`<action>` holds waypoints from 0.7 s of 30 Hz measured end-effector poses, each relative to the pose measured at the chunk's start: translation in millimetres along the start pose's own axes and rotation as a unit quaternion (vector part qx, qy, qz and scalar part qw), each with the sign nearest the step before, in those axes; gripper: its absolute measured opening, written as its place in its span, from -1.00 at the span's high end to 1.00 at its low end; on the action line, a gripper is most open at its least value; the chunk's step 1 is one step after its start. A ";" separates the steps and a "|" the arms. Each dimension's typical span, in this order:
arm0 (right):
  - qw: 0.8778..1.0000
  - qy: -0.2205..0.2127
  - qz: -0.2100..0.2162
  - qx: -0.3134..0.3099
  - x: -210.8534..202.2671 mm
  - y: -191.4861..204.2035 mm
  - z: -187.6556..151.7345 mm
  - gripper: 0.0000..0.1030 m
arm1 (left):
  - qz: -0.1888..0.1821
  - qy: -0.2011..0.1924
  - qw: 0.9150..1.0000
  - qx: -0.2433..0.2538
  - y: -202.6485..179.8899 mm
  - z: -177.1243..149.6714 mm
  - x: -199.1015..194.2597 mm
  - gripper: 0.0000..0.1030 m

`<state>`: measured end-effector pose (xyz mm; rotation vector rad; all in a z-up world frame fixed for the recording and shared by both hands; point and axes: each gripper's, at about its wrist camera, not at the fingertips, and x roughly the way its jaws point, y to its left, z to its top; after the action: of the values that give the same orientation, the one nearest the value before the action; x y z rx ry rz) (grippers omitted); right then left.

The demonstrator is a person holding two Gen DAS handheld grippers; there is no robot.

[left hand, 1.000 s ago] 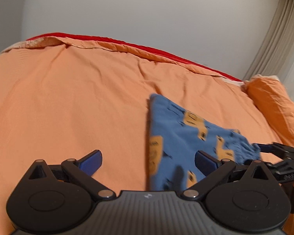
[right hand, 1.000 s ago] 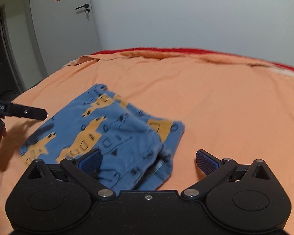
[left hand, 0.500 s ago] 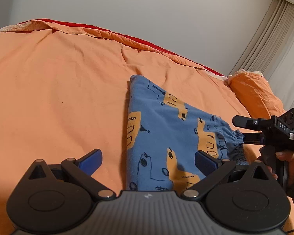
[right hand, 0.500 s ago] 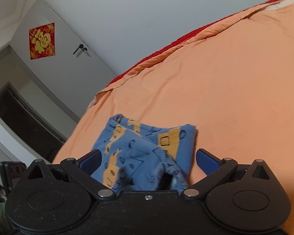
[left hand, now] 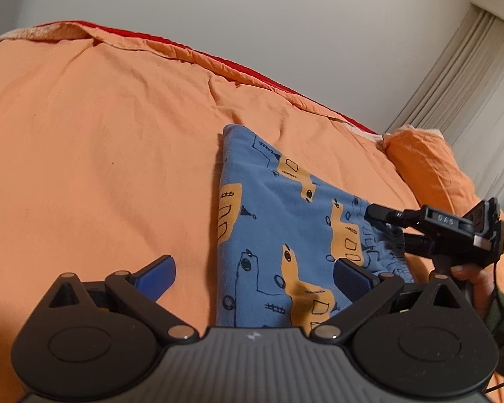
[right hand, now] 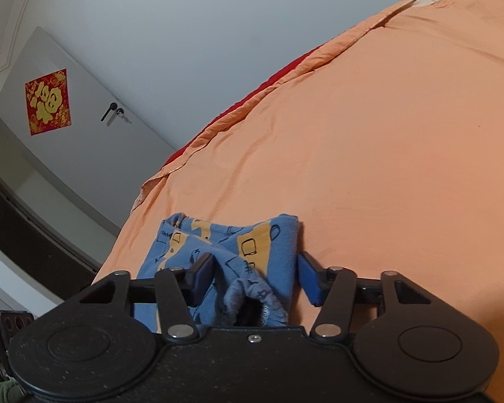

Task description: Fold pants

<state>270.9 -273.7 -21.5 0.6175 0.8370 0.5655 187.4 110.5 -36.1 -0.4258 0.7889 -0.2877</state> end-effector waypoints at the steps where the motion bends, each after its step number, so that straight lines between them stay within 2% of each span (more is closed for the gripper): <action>1: 1.000 0.000 -0.004 0.003 0.1 -1.2 -0.2 0.09 | -0.001 0.000 1.000 -0.004 0.8 0.0 -1.0 -0.95; 5: 1.000 -0.003 -0.019 -0.003 1.2 -0.7 -4.1 0.18 | 0.011 0.000 1.000 -0.007 0.0 -1.2 -2.7 -0.79; 11: 1.000 -0.007 -0.029 -0.007 3.5 2.7 -7.3 0.20 | 0.027 0.010 1.000 -0.010 -4.6 0.4 -3.9 -0.51; 13: 1.000 -0.008 -0.030 -0.006 3.5 2.9 -8.0 0.20 | 0.026 0.017 0.999 -0.010 -6.7 0.7 -3.6 -0.16; 15: 0.999 -0.009 -0.033 -0.009 4.6 4.9 -8.7 0.20 | 0.028 0.030 0.999 -0.007 -9.4 0.6 -2.0 0.09; 21: 0.999 -0.015 -0.046 -0.019 5.4 10.8 -12.3 0.21 | 0.044 0.033 0.998 -0.009 -12.4 0.1 -1.0 0.26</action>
<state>261.6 -259.2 -23.1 0.5483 0.8205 0.4869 185.6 100.1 -29.6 -0.3998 0.8726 -0.2132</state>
